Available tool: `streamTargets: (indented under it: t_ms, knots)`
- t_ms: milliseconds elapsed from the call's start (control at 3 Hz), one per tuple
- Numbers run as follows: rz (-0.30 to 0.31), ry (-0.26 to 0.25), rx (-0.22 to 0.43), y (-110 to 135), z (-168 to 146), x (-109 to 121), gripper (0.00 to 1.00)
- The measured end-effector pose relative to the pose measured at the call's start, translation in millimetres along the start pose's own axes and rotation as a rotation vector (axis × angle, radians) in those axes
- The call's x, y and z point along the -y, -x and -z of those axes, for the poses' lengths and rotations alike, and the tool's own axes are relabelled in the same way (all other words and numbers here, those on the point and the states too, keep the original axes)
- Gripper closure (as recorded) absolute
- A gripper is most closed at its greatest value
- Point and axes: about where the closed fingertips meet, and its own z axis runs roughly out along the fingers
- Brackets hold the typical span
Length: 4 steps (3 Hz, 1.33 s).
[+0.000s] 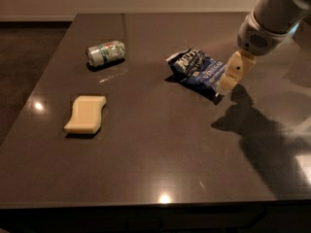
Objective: Pick blue chip bag
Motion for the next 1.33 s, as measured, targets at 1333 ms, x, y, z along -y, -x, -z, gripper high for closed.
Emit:
streamTargets:
  t_ms: [1333]
  knots:
    - [-0.111,0.086,0.003,27.9,-96.3,43.2,0.23]
